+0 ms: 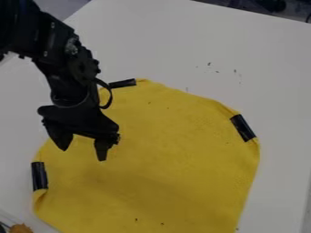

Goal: Fold the cloth from bottom left to top right

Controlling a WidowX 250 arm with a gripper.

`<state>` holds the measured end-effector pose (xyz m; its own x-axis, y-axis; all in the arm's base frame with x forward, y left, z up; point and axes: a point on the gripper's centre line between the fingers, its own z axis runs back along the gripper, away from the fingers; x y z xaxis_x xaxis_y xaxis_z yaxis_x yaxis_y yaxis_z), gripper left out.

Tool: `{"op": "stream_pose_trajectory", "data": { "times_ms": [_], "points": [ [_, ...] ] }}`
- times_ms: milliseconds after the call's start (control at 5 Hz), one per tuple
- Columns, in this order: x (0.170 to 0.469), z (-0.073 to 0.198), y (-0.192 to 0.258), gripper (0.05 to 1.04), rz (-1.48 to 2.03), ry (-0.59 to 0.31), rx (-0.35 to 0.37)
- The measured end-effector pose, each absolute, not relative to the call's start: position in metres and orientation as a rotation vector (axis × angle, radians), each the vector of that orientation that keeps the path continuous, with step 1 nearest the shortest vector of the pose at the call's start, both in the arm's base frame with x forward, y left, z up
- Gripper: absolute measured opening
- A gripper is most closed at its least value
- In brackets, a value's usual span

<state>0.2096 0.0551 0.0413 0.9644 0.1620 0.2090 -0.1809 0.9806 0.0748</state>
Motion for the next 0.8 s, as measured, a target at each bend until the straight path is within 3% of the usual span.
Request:
{"op": "stream_pose_trajectory", "data": {
  "times_ms": [200, 800],
  "points": [
    [0.192, 0.030, 0.082, 1.001, 0.215, -0.217, 0.106],
    [0.154, 0.030, 0.111, 0.999, 0.264, -0.130, 0.111]
  ]
}}
